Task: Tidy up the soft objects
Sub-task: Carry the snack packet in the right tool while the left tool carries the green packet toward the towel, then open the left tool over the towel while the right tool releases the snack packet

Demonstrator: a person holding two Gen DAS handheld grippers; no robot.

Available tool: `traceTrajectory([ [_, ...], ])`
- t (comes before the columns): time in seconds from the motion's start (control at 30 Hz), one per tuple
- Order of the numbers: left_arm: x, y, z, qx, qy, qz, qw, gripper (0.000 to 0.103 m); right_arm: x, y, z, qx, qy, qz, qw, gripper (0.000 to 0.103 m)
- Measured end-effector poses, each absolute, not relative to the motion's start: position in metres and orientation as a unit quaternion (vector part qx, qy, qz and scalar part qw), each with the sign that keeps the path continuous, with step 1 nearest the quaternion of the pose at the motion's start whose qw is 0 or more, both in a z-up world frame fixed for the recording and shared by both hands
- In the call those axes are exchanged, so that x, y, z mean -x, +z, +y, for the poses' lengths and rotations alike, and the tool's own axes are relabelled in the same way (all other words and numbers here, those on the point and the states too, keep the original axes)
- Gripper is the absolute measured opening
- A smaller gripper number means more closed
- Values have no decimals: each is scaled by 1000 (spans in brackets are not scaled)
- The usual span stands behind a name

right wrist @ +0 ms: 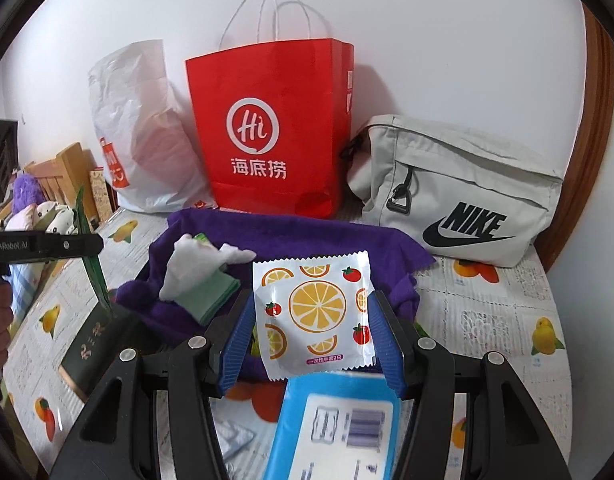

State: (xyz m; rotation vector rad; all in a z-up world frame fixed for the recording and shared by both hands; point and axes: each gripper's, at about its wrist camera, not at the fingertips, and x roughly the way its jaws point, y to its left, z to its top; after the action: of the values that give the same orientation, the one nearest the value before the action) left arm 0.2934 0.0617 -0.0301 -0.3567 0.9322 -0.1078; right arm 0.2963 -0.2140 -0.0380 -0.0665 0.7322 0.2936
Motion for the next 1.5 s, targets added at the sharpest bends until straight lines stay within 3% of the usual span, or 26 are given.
traceTrajectory([
  [1.07, -381, -107, 58, 174, -55, 514, 838, 45, -374, -98, -175, 66, 174, 432, 882, 56],
  [1.3, -383, -112, 54, 159, -56, 522, 836, 46, -381, -109, -171, 72, 177, 450, 872, 60],
  [1.43, -381, -109, 56, 157, -56, 519, 838, 60, -385, -112, -171, 70, 174, 458, 869, 64],
  [1.5, -379, -105, 57, 156, -57, 516, 841, 61, -383, -110, -172, 74, 170, 455, 871, 68],
])
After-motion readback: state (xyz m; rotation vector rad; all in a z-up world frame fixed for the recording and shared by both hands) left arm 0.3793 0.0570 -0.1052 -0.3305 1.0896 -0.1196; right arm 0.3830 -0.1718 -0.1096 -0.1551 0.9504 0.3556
